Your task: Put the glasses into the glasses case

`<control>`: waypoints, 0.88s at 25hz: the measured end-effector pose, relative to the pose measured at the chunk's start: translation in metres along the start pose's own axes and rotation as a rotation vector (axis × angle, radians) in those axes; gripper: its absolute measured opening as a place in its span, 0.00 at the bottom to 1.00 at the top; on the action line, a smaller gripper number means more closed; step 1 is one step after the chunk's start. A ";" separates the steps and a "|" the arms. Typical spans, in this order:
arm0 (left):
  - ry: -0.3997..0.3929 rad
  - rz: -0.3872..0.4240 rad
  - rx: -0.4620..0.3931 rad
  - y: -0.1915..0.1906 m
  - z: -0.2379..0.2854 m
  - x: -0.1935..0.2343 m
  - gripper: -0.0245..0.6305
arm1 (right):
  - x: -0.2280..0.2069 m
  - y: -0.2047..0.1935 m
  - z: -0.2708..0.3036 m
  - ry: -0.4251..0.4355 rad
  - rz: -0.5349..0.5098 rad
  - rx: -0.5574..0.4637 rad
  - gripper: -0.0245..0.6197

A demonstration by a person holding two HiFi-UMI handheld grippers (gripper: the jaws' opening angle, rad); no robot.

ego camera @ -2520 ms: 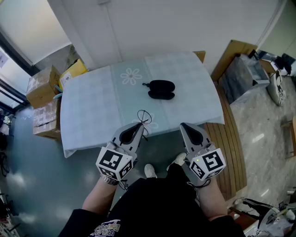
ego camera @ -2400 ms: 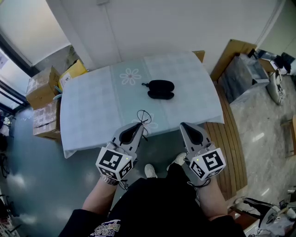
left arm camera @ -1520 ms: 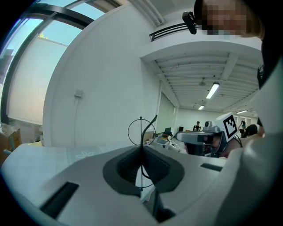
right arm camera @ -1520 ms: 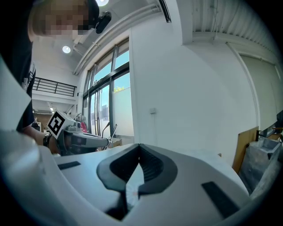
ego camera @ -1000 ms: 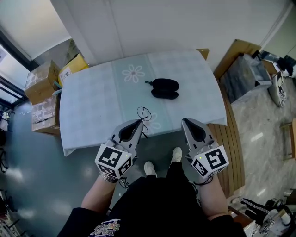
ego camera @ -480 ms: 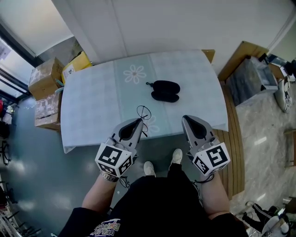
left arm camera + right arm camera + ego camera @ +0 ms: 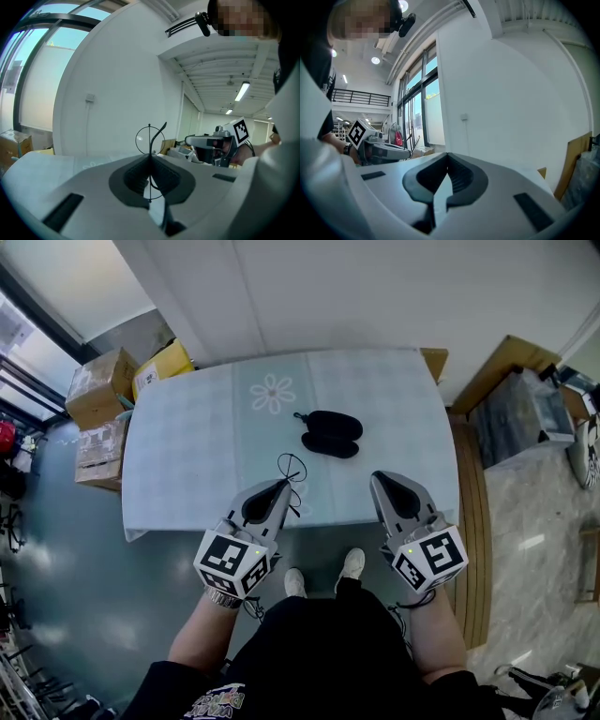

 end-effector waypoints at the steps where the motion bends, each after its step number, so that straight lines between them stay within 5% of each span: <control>1: 0.007 0.000 0.001 0.000 0.004 -0.001 0.08 | -0.005 0.000 0.001 0.005 0.001 -0.001 0.07; 22: 0.155 0.001 -0.007 0.012 0.053 -0.027 0.08 | -0.080 0.001 0.015 0.146 0.036 0.003 0.07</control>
Point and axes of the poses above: the fingertips, and each gripper's own axes: z forward along the fingers, x to its left, y out of its top, the point moved 4 cm from there along -z, backward along the fingers, and after that the axes turned 4 degrees about -x, right-handed, at the moved point
